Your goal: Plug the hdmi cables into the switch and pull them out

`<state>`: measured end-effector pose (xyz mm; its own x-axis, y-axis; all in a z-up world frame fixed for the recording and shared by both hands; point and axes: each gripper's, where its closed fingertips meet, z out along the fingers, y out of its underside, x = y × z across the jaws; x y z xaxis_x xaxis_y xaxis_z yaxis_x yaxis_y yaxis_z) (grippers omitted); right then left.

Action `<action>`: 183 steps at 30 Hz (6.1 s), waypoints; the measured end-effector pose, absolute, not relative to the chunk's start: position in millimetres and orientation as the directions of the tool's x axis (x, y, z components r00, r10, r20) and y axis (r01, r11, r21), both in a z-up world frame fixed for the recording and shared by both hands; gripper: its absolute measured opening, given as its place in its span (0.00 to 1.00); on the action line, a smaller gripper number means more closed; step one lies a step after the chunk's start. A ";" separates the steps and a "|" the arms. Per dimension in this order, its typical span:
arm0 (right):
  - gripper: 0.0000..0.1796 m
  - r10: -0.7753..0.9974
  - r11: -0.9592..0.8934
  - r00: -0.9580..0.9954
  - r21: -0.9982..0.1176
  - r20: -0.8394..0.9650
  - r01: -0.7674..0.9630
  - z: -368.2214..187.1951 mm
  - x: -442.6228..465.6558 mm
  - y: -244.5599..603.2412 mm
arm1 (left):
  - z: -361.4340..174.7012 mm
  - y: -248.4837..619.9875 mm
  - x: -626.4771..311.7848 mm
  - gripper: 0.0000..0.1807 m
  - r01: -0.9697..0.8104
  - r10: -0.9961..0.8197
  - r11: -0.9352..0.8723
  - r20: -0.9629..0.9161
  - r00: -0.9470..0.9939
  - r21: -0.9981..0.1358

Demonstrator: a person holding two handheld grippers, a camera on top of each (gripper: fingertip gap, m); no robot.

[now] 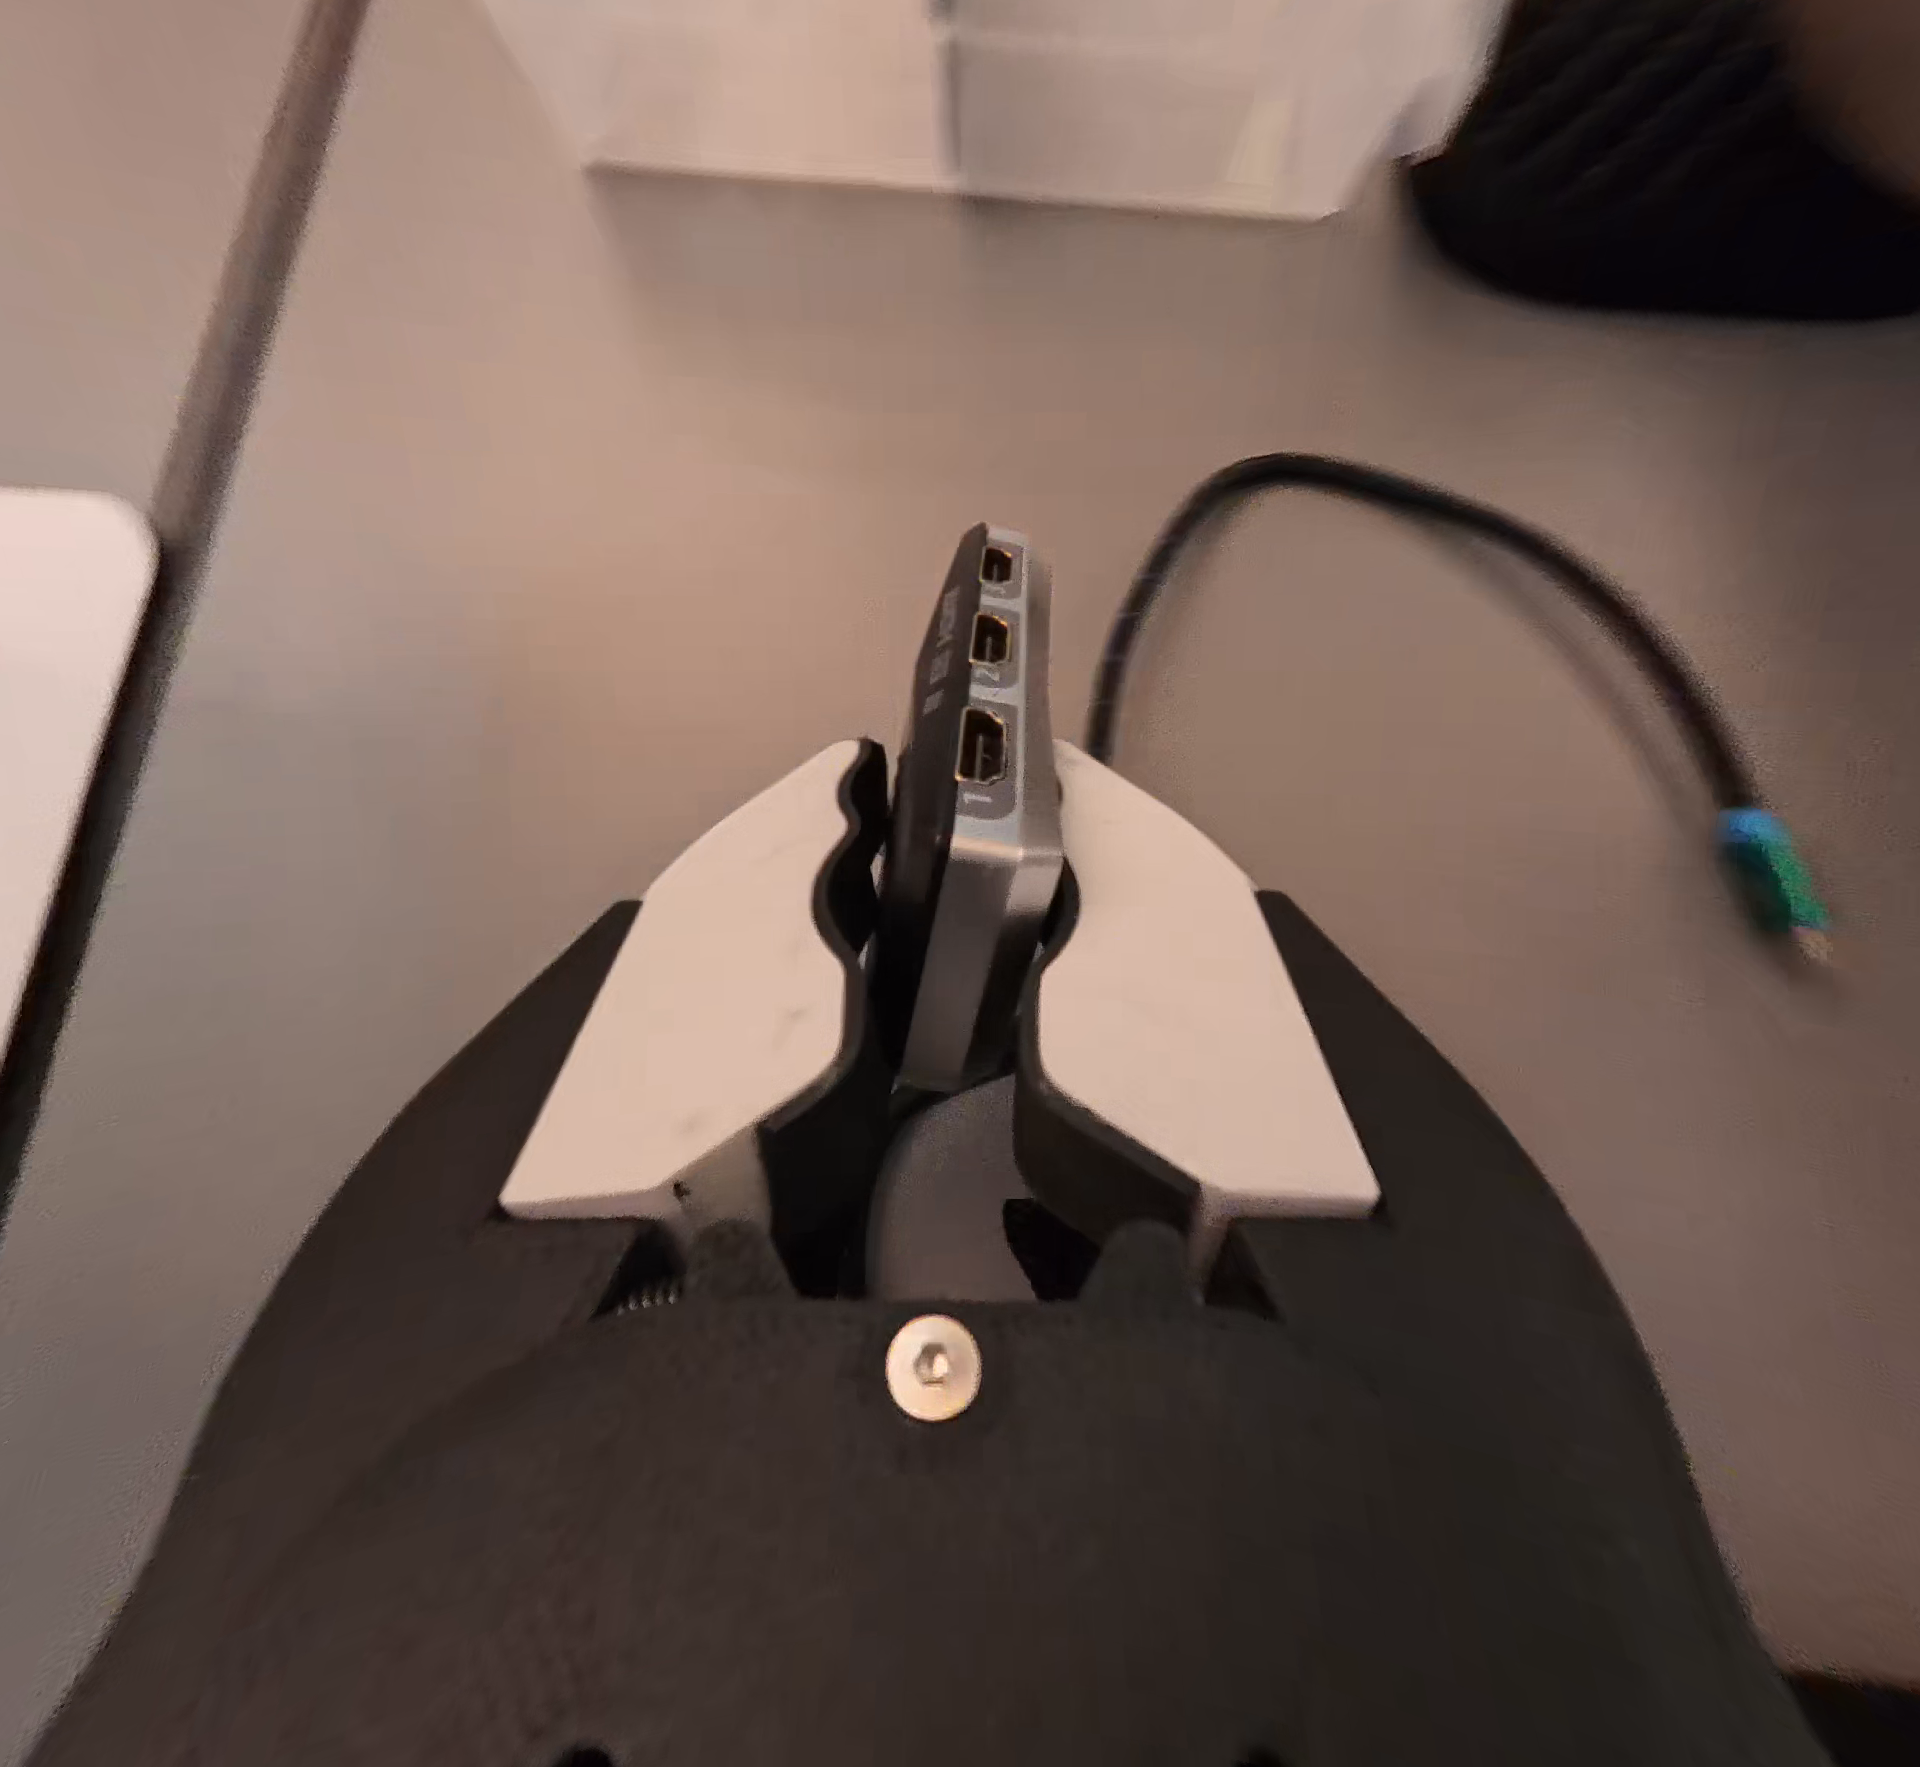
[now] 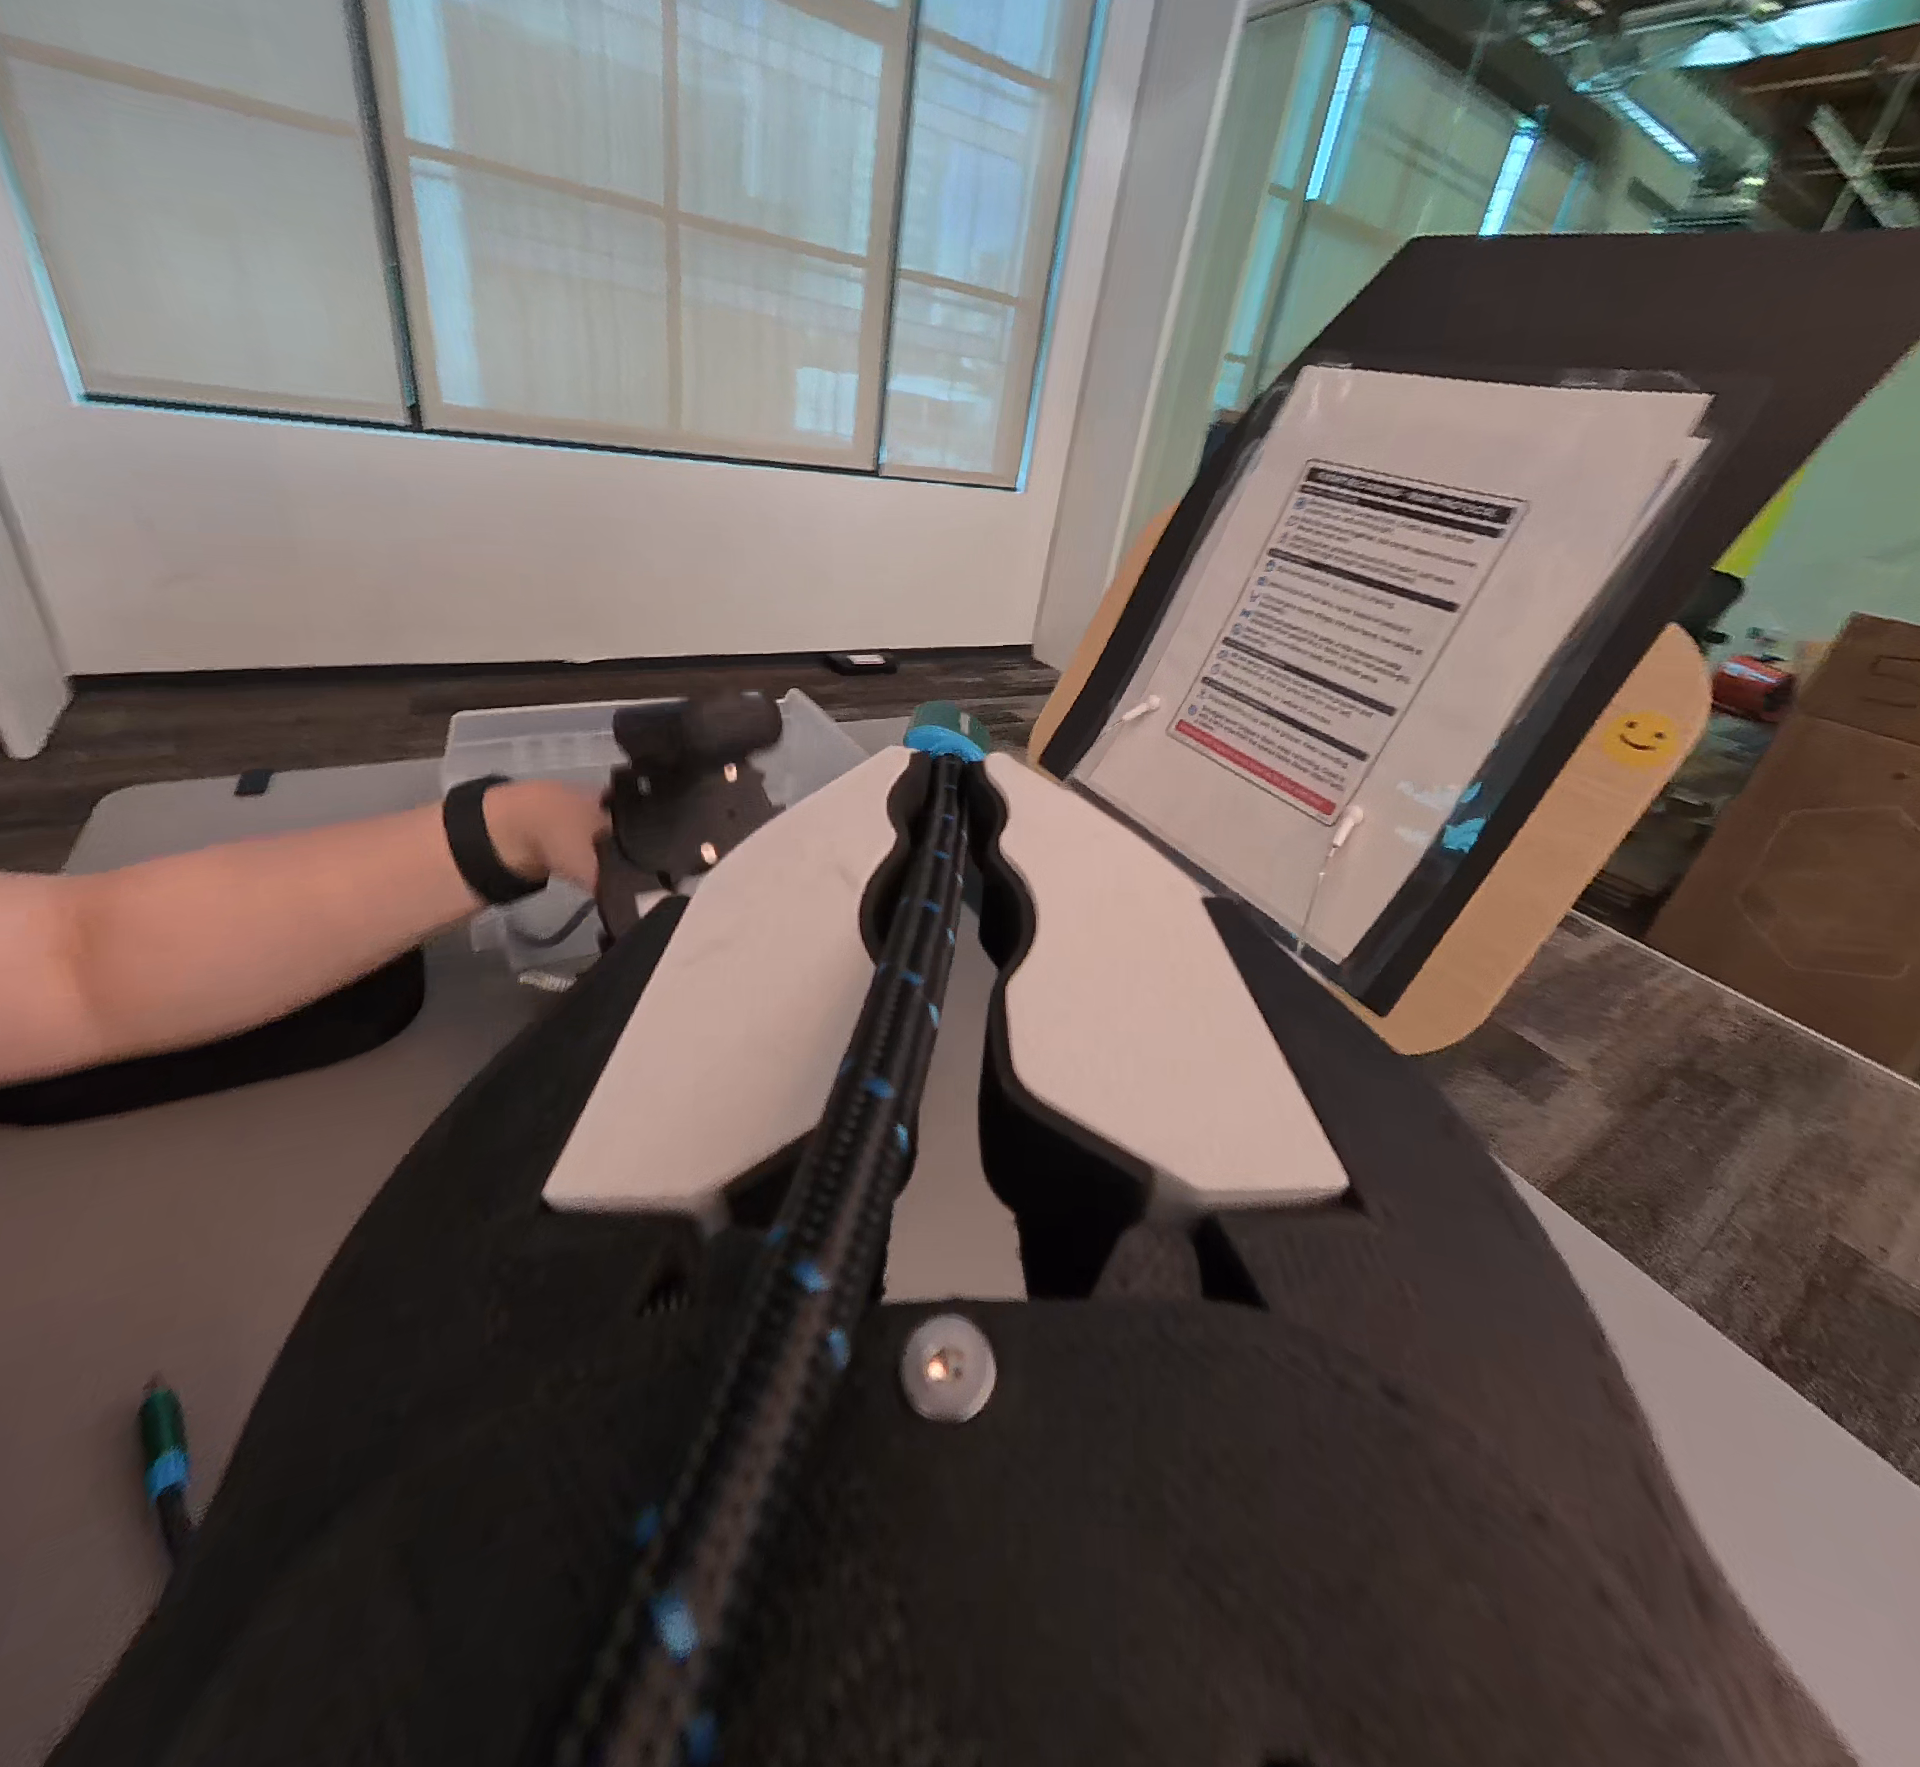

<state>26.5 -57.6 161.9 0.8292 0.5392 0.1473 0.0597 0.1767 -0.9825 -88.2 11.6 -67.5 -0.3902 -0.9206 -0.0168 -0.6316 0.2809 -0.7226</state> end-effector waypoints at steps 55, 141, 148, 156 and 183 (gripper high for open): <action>0.04 0.836 0.521 -0.263 -0.546 0.482 0.656 13.2 -198.6 -169.1 | -44.7 -144.2 -215.8 0.14 -0.438 -0.058 0.499 0.475 -0.878 -0.748; 0.04 0.745 0.599 -0.164 -0.538 0.647 0.593 35.5 -161.5 -139.2 | 6.9 -120.6 -163.5 0.13 -0.497 -0.046 -0.007 0.497 -0.867 -0.868; 0.04 0.740 0.601 -0.153 -0.540 0.655 0.589 42.3 -158.4 -142.8 | -9.4 -129.4 -174.4 0.26 -0.561 -0.034 0.075 0.560 -0.828 -0.824; 0.04 0.757 0.576 -0.112 -0.576 0.644 0.579 47.3 -148.8 -139.1 | -39.8 -136.9 -182.7 0.13 -0.562 -0.054 0.268 0.570 -0.820 -0.782; 0.13 0.383 -0.005 0.540 -0.583 0.749 0.812 59.2 41.0 -14.6 | -17.8 -107.9 -140.9 0.12 -0.578 -0.308 0.090 0.529 -0.791 -0.811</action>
<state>41.0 -14.6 59.2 0.5402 0.3831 0.7492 0.8124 -0.0054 -0.5830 -140.9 -107.9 -17.8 -0.7908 -0.3078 0.5290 -0.5776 0.0896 -0.8114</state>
